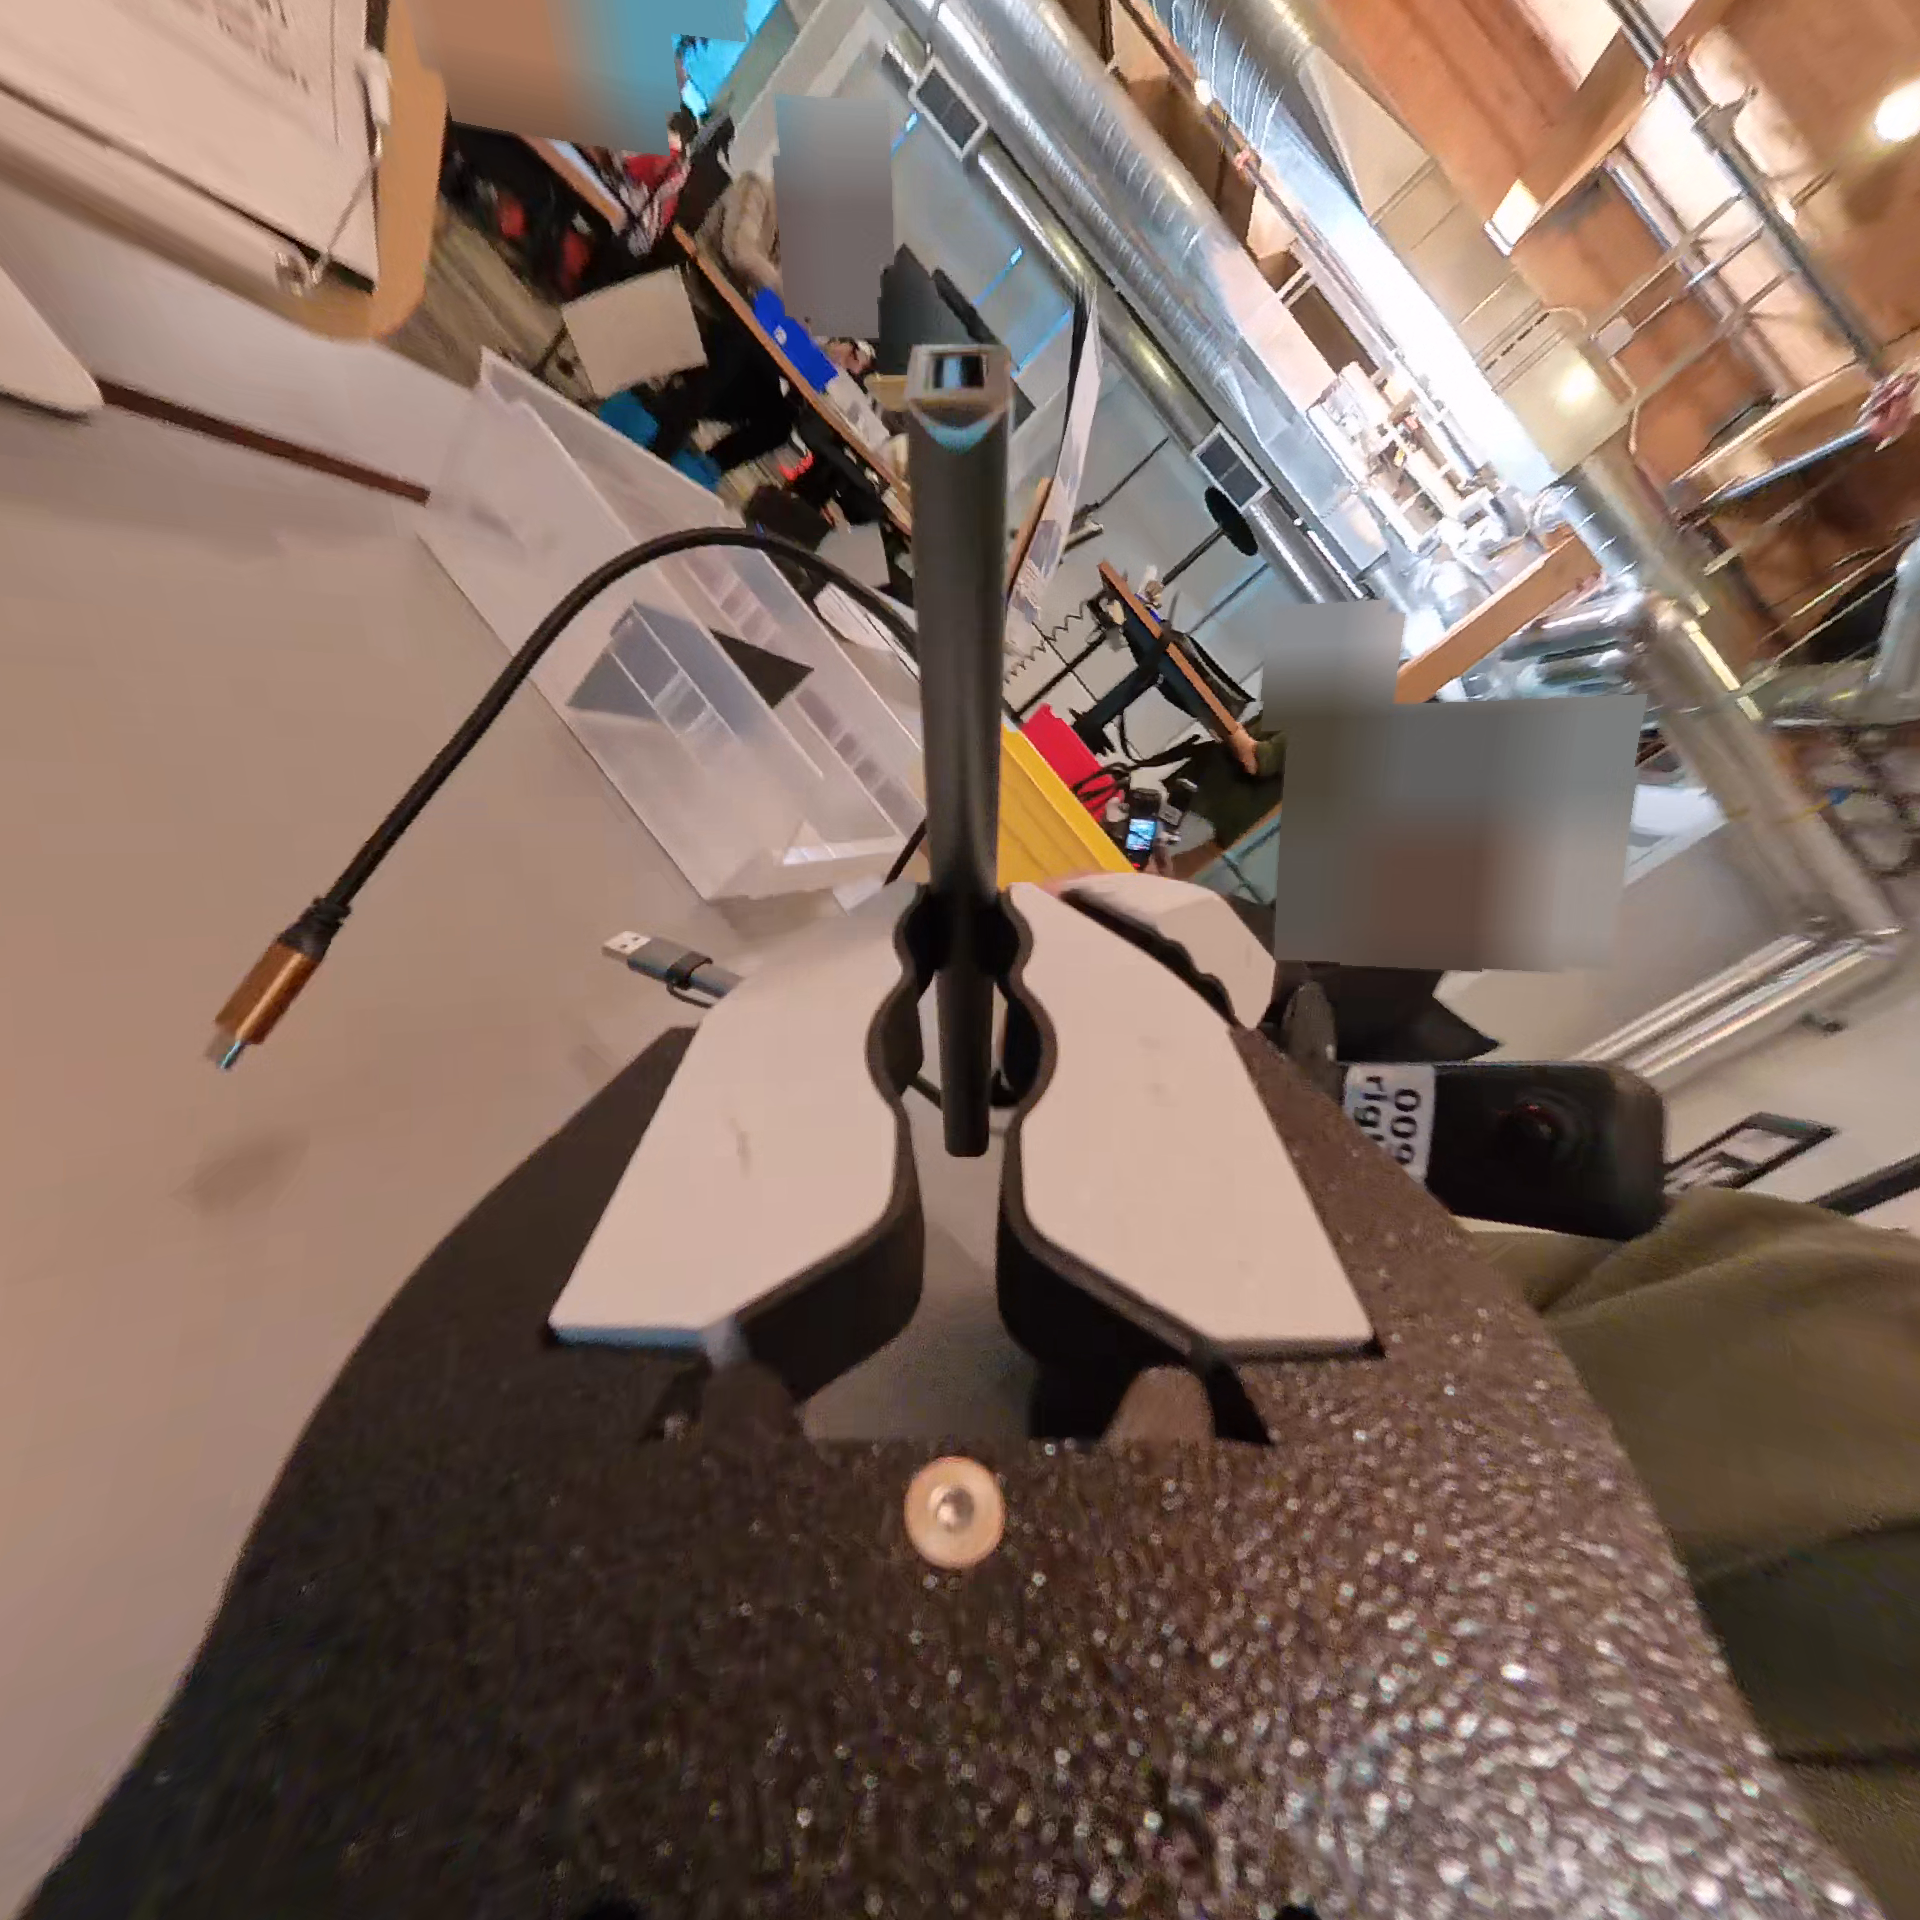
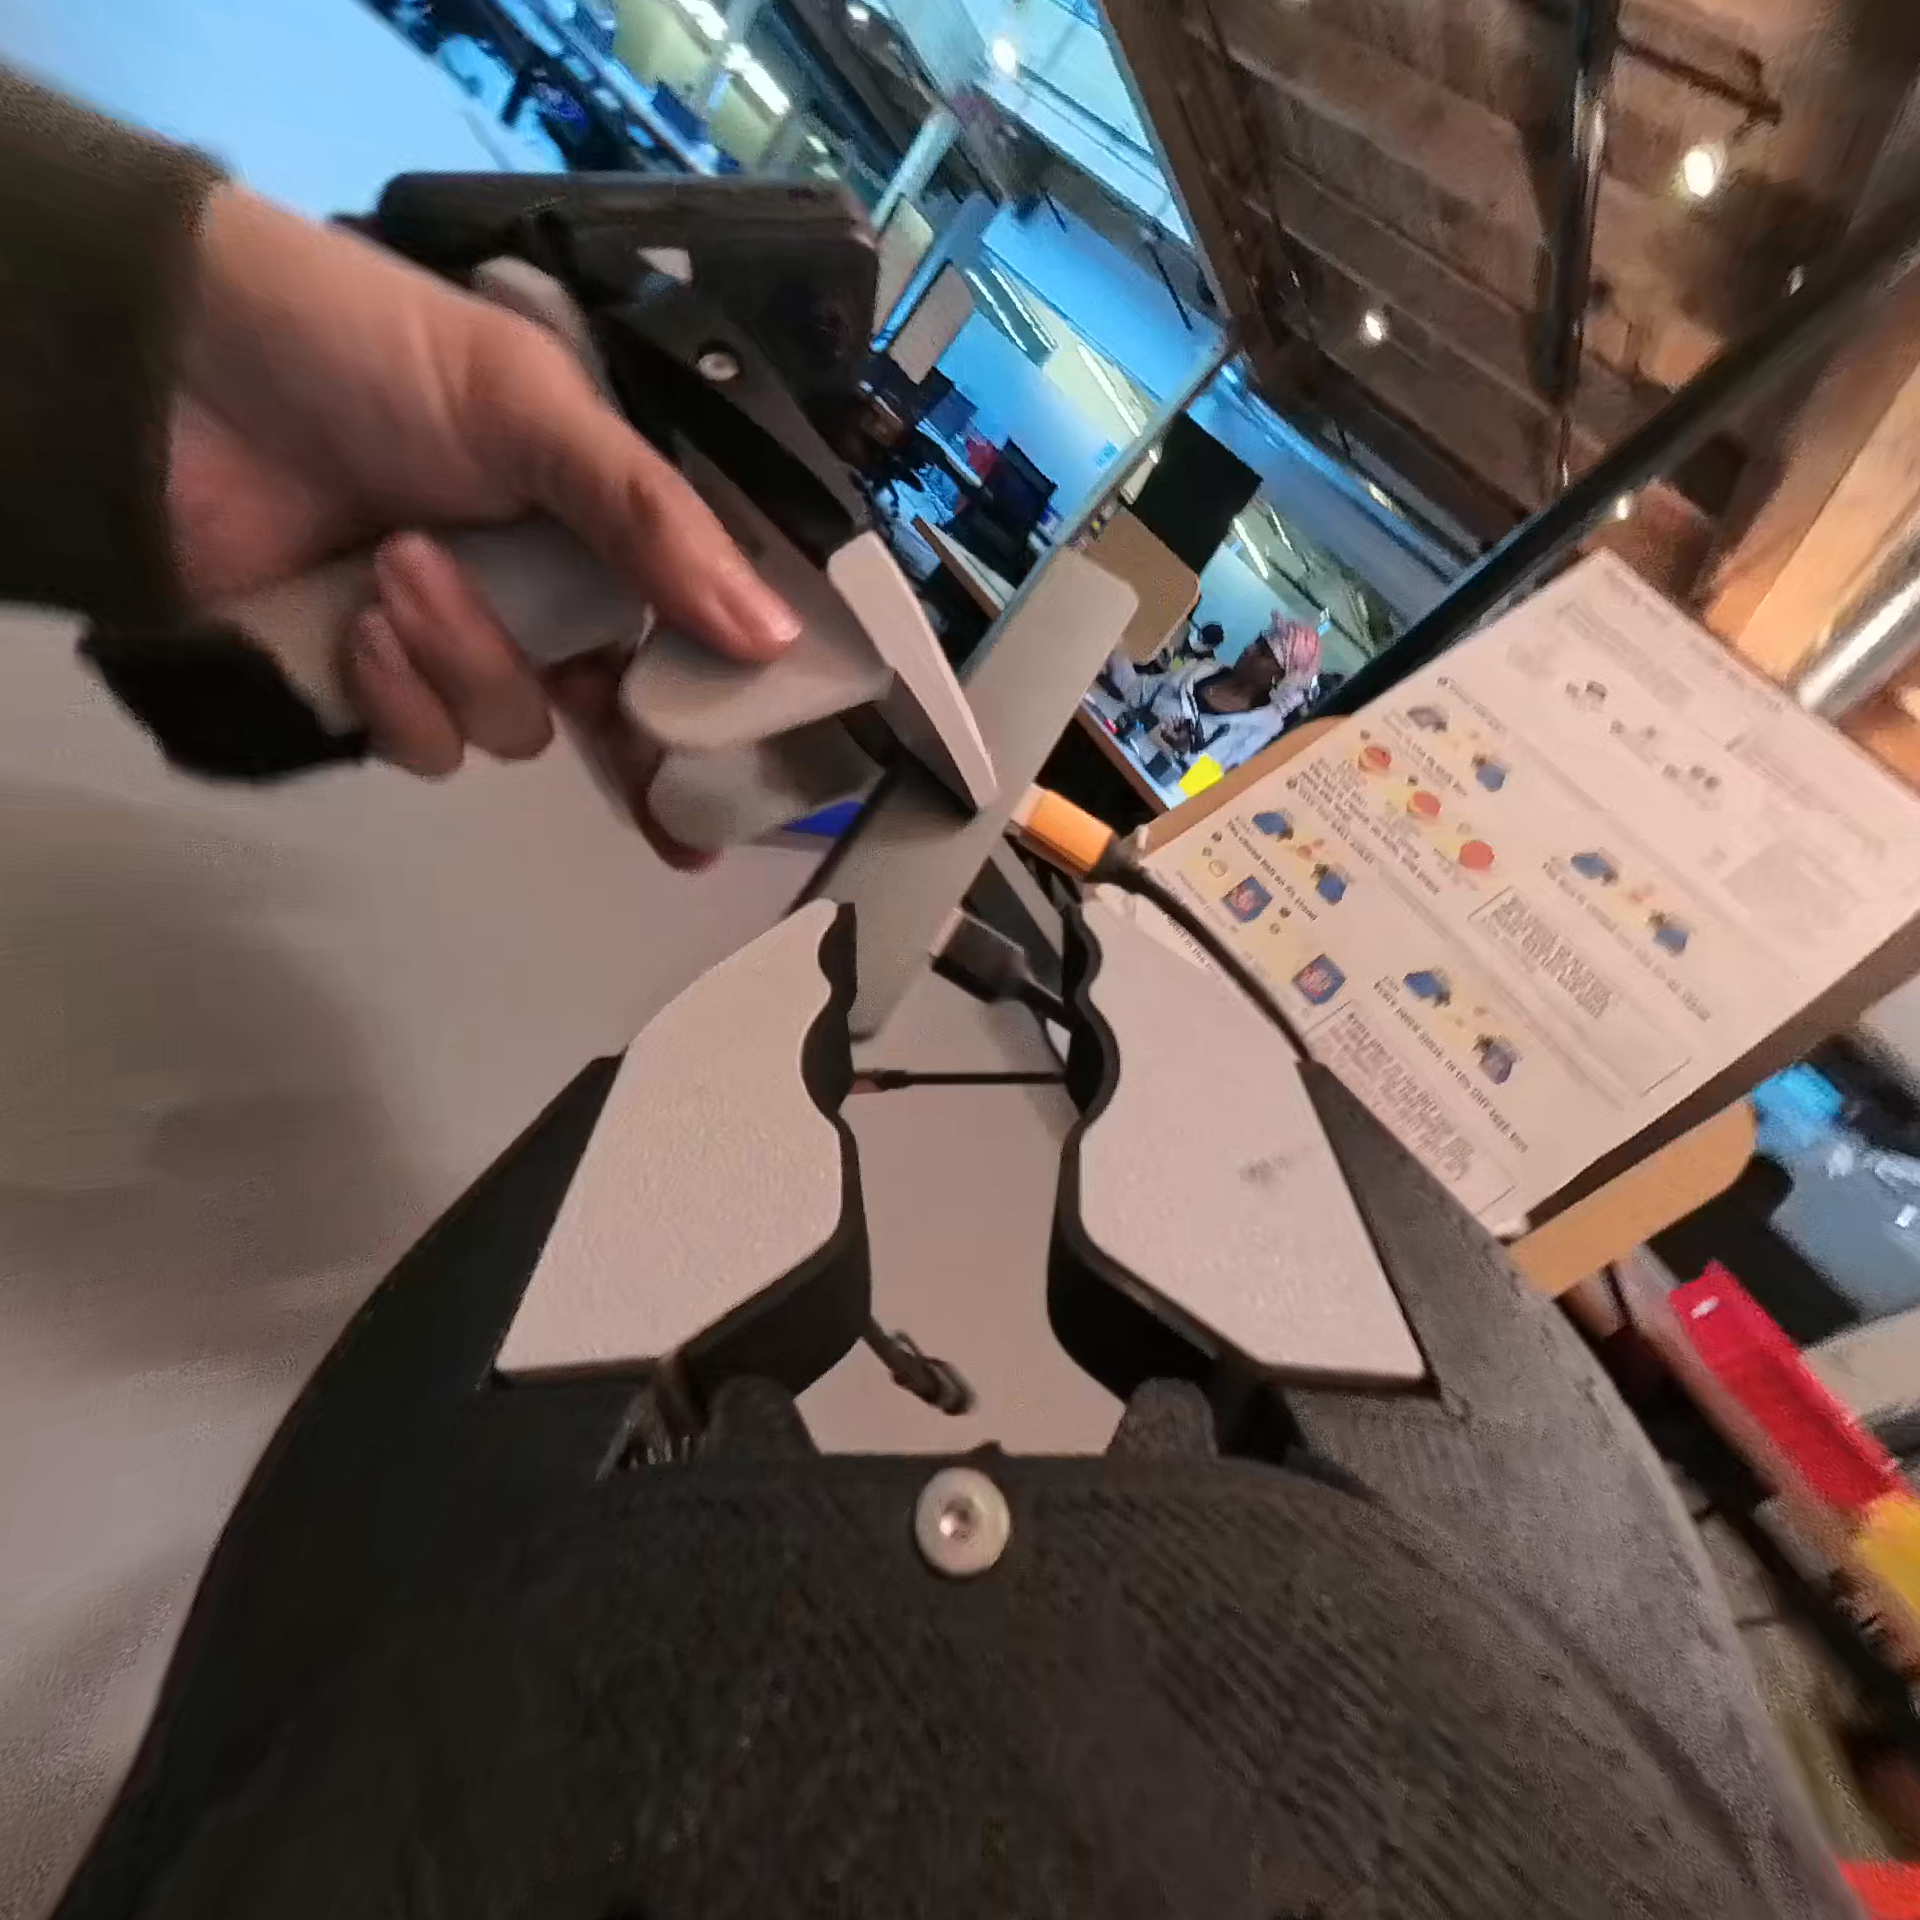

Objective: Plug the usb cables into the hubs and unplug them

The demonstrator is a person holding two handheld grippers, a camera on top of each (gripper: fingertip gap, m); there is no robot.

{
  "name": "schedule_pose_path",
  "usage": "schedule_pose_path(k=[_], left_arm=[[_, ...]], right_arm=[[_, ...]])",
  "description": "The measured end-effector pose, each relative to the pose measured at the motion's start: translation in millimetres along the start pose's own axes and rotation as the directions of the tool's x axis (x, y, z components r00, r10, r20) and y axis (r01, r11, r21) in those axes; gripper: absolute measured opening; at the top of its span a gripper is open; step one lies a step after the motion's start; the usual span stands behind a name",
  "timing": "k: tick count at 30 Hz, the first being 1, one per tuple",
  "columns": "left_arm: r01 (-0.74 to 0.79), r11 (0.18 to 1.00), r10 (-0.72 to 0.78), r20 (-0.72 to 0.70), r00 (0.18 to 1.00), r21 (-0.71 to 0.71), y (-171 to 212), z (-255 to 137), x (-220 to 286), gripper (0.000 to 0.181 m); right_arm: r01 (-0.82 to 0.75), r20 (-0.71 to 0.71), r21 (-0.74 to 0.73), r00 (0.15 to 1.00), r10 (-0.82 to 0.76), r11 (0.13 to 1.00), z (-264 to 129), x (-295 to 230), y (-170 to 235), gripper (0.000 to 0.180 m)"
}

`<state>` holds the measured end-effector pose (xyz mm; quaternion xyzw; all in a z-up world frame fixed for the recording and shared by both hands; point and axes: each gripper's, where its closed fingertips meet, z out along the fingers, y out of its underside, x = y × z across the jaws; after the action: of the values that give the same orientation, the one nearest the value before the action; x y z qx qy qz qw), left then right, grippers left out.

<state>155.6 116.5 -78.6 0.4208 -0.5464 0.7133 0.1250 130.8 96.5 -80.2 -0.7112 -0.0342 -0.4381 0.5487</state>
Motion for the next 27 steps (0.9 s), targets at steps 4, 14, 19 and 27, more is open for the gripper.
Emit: schedule_pose_path(k=[4,14,19,27], left_arm=[[0.132,0.988,-0.135,-0.026,0.991,-0.084,1.6,-5.9,-6.0,0.01],[0.165,0.934,-0.193,-0.06,0.979,-0.318,32.6,0.1,-3.1,0.01],[0.126,0.953,-0.15,-0.067,0.986,-0.275,22.6,3.3,0.1,0.01],[-0.447,0.89,0.457,0.169,0.873,-0.095,-6.0,7.0,3.2,0.04]], right_arm=[[0.191,0.142,-0.088,0.974,-0.178,0.978,-11.7,-1.7,26.6,0.046],[0.203,0.303,-0.104,0.939,-0.163,0.974,-13.6,-18.8,43.7,0.014],[0.075,0.29,-0.09,0.956,-0.046,0.993,-11.9,-26.0,33.4,0.005],[-0.107,0.142,-0.116,0.982,0.124,0.987,-5.5,-9.1,30.6,0.005]])
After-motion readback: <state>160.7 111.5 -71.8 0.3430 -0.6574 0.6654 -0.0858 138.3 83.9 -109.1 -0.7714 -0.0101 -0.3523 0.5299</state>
